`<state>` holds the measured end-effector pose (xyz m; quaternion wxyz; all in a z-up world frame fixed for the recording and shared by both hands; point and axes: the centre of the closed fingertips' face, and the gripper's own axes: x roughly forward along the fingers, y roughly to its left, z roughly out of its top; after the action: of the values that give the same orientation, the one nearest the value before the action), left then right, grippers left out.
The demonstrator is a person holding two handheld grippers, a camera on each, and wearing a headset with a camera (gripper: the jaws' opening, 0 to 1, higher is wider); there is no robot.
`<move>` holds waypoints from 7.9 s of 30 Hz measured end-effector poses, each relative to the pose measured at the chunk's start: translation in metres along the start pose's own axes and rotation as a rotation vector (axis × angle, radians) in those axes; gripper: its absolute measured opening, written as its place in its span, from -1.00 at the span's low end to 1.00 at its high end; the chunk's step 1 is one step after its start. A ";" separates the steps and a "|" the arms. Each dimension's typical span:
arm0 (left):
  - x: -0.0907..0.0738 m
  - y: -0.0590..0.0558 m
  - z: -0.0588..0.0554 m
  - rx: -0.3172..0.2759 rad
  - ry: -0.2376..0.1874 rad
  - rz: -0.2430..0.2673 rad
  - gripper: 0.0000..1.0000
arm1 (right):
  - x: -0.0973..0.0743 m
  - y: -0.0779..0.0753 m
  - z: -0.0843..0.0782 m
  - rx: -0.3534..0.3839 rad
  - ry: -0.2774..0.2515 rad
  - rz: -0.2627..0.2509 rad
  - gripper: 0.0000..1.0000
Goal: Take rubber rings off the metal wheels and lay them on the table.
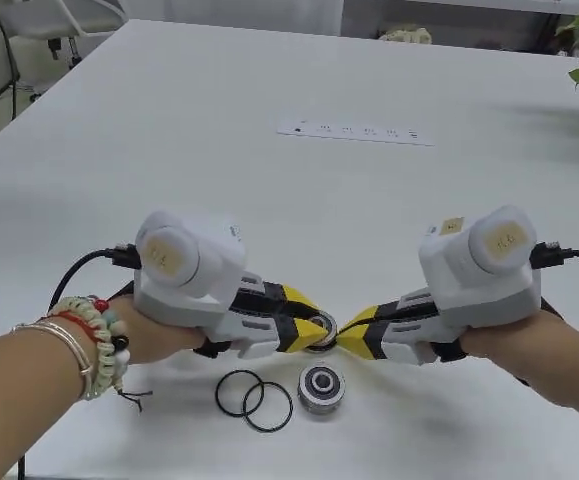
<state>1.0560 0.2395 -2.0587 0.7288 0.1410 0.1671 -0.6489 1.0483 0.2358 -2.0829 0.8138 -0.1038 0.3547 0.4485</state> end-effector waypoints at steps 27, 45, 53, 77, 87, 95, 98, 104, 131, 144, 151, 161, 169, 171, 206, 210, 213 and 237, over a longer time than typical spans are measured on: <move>0.002 0.000 0.000 -0.005 0.001 0.002 -0.84 | -0.001 -0.001 -0.002 -0.101 0.060 -0.049 -1.00; 0.003 -0.001 -0.001 0.002 0.003 -0.005 -0.84 | -0.010 -0.012 -0.002 0.445 -0.023 -0.069 -1.00; 0.003 -0.002 0.000 0.015 0.000 -0.010 -0.84 | -0.015 -0.007 0.004 0.474 -0.079 -0.030 -1.00; 0.003 -0.003 0.000 0.030 0.020 -0.016 -0.84 | -0.015 -0.005 0.008 0.534 -0.095 -0.003 -1.00; 0.001 -0.006 -0.001 0.037 0.033 -0.031 -0.81 | -0.014 -0.004 0.008 0.536 -0.097 0.005 -1.00; 0.001 -0.004 -0.001 0.043 0.038 -0.025 -0.85 | -0.017 -0.003 0.010 0.570 -0.101 0.019 -1.00; 0.001 -0.005 -0.001 0.047 0.039 -0.026 -0.85 | -0.017 -0.002 0.011 0.555 -0.093 0.013 -1.00; 0.001 -0.005 -0.002 0.054 0.042 -0.026 -0.85 | -0.017 0.000 0.012 0.564 -0.094 0.020 -1.00; 0.002 -0.006 -0.002 0.045 0.042 -0.025 -0.84 | -0.016 0.004 0.017 0.541 -0.101 0.038 -1.00; 0.002 -0.005 -0.001 0.044 0.041 -0.025 -0.84 | -0.016 0.006 0.019 0.538 -0.107 0.042 -1.00; 0.003 -0.005 -0.001 0.039 0.040 -0.025 -0.84 | -0.016 0.006 0.018 0.540 -0.108 0.041 -1.00; 0.003 -0.005 -0.001 0.042 0.044 -0.019 -0.84 | -0.022 0.023 0.046 0.594 -0.219 0.163 -1.00; 0.004 -0.004 -0.001 0.043 0.049 -0.009 -0.85 | -0.020 0.010 0.031 0.538 -0.160 0.076 -1.00; 0.004 -0.004 -0.001 0.042 0.049 -0.009 -0.85 | -0.020 0.009 0.029 0.548 -0.154 0.067 -1.00; 0.008 -0.002 0.002 -0.016 0.070 0.023 -0.79 | -0.022 -0.005 0.023 0.580 -0.143 0.016 -1.00; 0.007 -0.003 0.001 0.024 0.088 0.023 -0.79 | -0.022 -0.004 0.021 0.575 -0.133 0.012 -1.00; 0.005 -0.004 0.000 0.040 0.103 0.025 -0.77 | -0.022 -0.003 0.021 0.576 -0.132 0.012 -1.00; -0.018 0.003 0.029 0.062 0.066 0.026 -0.15 | -0.031 -0.012 0.029 0.582 -0.179 -0.014 -1.00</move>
<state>1.0585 0.2434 -2.0246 0.7265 0.1872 0.1690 -0.6392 1.0614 0.2223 -2.0427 0.8404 0.1712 0.3946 0.3296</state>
